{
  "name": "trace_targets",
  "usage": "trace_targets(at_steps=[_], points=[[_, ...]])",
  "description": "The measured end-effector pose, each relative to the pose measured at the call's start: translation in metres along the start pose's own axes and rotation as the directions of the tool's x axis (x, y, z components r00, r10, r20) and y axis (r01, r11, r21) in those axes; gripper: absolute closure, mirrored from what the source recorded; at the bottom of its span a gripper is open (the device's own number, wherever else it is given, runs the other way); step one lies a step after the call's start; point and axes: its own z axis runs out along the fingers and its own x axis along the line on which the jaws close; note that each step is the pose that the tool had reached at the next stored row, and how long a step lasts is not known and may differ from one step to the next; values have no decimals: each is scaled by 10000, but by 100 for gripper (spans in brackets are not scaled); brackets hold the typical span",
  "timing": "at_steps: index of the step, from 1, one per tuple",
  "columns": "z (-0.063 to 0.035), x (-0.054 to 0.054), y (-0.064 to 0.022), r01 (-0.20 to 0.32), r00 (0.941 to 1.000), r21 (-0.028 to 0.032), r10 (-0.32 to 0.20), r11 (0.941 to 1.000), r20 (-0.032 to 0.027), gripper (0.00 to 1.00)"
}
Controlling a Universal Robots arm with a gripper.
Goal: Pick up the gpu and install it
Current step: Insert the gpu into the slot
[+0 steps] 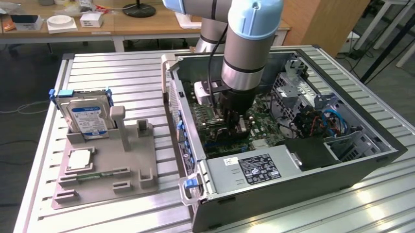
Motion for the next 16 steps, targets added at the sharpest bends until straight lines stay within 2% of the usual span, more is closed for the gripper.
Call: trace_targets(at_steps=[5,6,7,9,12,13,15,16], points=[[0,-1,10,-17,10000,-8,17,10000,-1,73],[1,-1,8,-15,10000,2,15,10000,0,67],[-1,0,4,-8,10000,-1,8,10000,-4,67],[0,-1,2,-5,10000,1,5,10000,0,55],[0,-1,2,-4,10000,0,4,10000,-1,49],[0,-1,2,-4,10000,0,4,10000,-2,43],[0,-7,3,-6,10000,2,6,10000,-15,43],[0,-15,6,-10,10000,4,10,10000,-43,44]])
